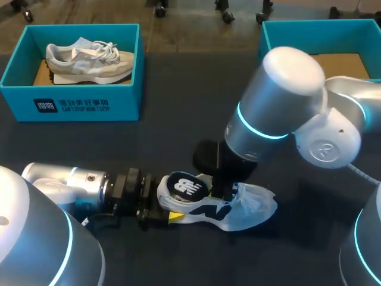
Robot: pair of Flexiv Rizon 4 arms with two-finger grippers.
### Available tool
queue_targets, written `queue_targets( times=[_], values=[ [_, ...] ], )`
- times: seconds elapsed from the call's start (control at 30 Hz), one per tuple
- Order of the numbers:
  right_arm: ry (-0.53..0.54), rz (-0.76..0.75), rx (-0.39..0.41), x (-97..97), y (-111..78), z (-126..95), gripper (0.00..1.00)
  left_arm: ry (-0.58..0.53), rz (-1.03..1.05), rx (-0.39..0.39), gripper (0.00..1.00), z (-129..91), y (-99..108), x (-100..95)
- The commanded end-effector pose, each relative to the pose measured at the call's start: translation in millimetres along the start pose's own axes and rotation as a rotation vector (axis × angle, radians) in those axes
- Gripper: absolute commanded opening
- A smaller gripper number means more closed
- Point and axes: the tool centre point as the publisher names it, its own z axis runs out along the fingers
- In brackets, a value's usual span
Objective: Take the shoe out of the shoebox, open the shoe tongue, remove and reinsert the insole, then place the shoe into the shoebox
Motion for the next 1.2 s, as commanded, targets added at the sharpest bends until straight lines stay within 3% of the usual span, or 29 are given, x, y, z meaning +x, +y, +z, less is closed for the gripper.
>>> queue_targets(
  times=[0.03, 0.17, 0.43, 0.73, 0.8, 0.9, 1.2],
  values=[
    [0.008, -0.036, -0.053, -1.6, -4.7, -7.4, 0.00, -0.003, 0.000, 0.000, 0.00, 1.1, 2.2, -0.7],
    [0.008, -0.047, -0.061, -3.0, -6.1, -10.0, 0.00, -0.003, 0.000, 0.000, 0.00, 1.1, 2.2, -0.7],
    [0.077, -0.159, -0.020, -13.4, 21.1, -10.4, 0.00, -0.003, 0.000, 0.000, 0.00, 1.1, 2.2, -0.7],
    [0.151, -0.231, 0.006, -19.6, 39.4, -8.3, 0.00, -0.003, 0.000, 0.000, 0.00, 1.1, 2.2, -0.7],
    [0.169, -0.242, -0.001, -19.9, 40.6, -6.6, 0.08, -0.003, 0.000, 0.000, 0.00, 1.1, 2.2, -0.7],
    [0.199, -0.248, 0.007, -20.4, 42.8, -4.2, 0.29, -0.003, 0.000, 0.000, 0.00, 1.1, 2.2, -0.7],
    [0.174, -0.287, 0.008, -15.4, 52.6, -22.0, 0.43, -0.003, 0.000, 0.000, 0.00, 1.1, 2.2, -0.7]
  ],
)
